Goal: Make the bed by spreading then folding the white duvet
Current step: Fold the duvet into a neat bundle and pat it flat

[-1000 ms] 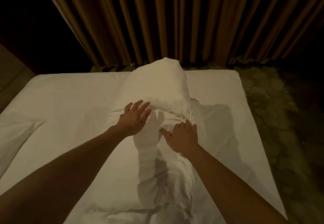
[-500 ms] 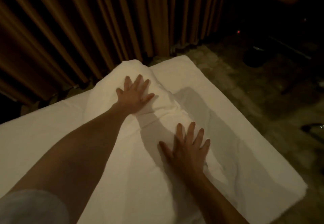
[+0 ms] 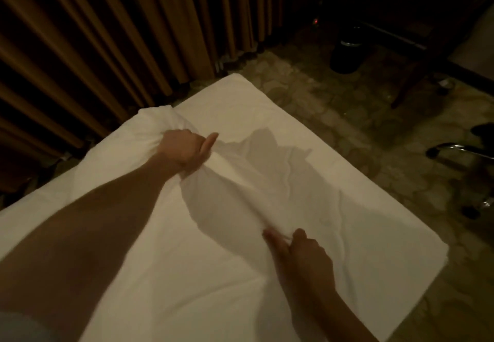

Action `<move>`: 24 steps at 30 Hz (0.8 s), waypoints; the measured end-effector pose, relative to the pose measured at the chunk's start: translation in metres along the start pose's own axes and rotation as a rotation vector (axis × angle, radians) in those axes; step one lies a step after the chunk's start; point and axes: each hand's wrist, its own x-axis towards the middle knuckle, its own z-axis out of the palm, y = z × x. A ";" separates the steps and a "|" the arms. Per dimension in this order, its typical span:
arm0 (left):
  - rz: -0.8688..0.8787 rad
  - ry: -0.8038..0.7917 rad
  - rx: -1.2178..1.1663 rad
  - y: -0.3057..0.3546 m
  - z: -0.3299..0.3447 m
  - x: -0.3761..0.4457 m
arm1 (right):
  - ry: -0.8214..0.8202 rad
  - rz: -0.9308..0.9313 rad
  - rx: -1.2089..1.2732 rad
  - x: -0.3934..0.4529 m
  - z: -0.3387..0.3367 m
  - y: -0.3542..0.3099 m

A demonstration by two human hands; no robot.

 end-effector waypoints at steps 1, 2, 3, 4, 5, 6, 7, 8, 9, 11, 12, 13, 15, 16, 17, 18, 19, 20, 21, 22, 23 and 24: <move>0.027 0.035 0.006 0.004 -0.015 0.011 | 0.022 -0.010 0.015 0.004 -0.011 0.003; 0.058 0.063 0.029 0.010 -0.029 0.024 | 0.043 -0.020 0.023 0.009 -0.024 0.007; 0.087 0.089 0.052 0.018 -0.041 0.037 | 0.042 -0.022 0.030 0.017 -0.040 0.012; 0.108 0.113 0.071 0.026 -0.049 0.052 | 0.026 -0.022 0.043 0.028 -0.055 0.019; 0.123 0.133 0.082 0.035 -0.052 0.066 | 0.004 -0.019 0.054 0.042 -0.068 0.027; 0.130 0.143 0.088 0.046 -0.050 0.080 | -0.015 -0.018 0.054 0.057 -0.078 0.035; 0.130 0.154 0.098 0.056 -0.044 0.093 | -0.013 -0.026 0.042 0.074 -0.083 0.042; 0.130 0.165 0.114 0.065 -0.033 0.104 | 0.010 -0.034 0.026 0.092 -0.082 0.049; 0.129 0.179 0.126 0.074 -0.019 0.113 | 0.040 -0.034 0.014 0.108 -0.076 0.056; 0.129 0.175 0.108 0.084 0.019 0.120 | 0.081 -0.012 0.000 0.135 -0.052 0.071; 0.143 0.172 0.084 0.088 0.039 0.119 | 0.088 -0.002 -0.004 0.145 -0.038 0.079; 0.167 0.164 0.057 0.089 0.057 0.117 | 0.083 0.013 -0.002 0.153 -0.023 0.087; 0.211 0.154 -0.011 0.093 0.078 0.116 | 0.071 0.049 -0.008 0.162 0.000 0.101; 0.221 0.158 -0.052 0.095 0.082 0.116 | 0.069 0.058 -0.031 0.163 0.008 0.106; 0.229 0.155 -0.102 0.097 0.081 0.115 | 0.071 0.060 -0.059 0.164 0.013 0.108; 0.239 0.165 -0.156 0.099 0.076 0.112 | 0.075 0.059 -0.078 0.163 0.017 0.108; 0.241 0.185 -0.210 0.100 0.068 0.106 | 0.080 0.061 -0.088 0.162 0.020 0.107; 0.230 0.214 -0.255 0.099 0.057 0.096 | 0.089 0.075 -0.089 0.161 0.019 0.104; 0.199 0.242 -0.292 0.096 0.044 0.082 | 0.101 0.103 -0.089 0.159 0.017 0.100; 0.151 0.272 -0.333 0.091 0.031 0.064 | 0.128 0.137 -0.104 0.155 0.011 0.094; 0.099 0.306 -0.382 0.083 0.017 0.042 | 0.180 0.160 -0.136 0.150 0.004 0.085; 0.054 0.344 -0.429 0.075 0.005 0.016 | 0.267 0.163 -0.169 0.142 -0.002 0.071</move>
